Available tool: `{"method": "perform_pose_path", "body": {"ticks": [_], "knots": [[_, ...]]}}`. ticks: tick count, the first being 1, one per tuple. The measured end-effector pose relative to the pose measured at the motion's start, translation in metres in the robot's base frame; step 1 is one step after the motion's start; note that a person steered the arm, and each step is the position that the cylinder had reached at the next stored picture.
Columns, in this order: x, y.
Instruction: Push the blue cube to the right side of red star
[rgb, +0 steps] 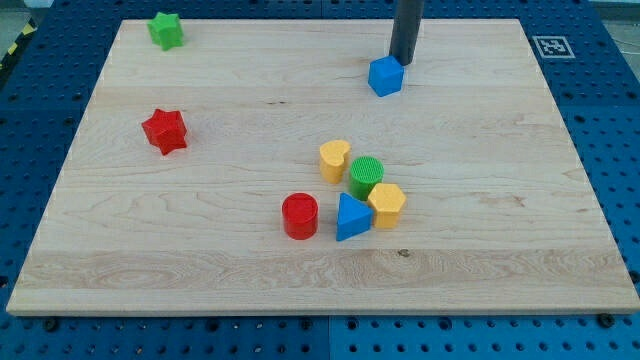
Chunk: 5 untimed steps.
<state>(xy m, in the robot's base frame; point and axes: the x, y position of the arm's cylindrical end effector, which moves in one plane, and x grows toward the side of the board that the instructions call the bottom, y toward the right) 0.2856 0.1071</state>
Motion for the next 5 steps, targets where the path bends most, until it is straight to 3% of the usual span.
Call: {"method": "perform_pose_path", "body": {"ticks": [1,2,3,5], "knots": [[0.030,0.000],[0.032,0.000],[-0.014,-0.003],[-0.016,-0.054]]}}
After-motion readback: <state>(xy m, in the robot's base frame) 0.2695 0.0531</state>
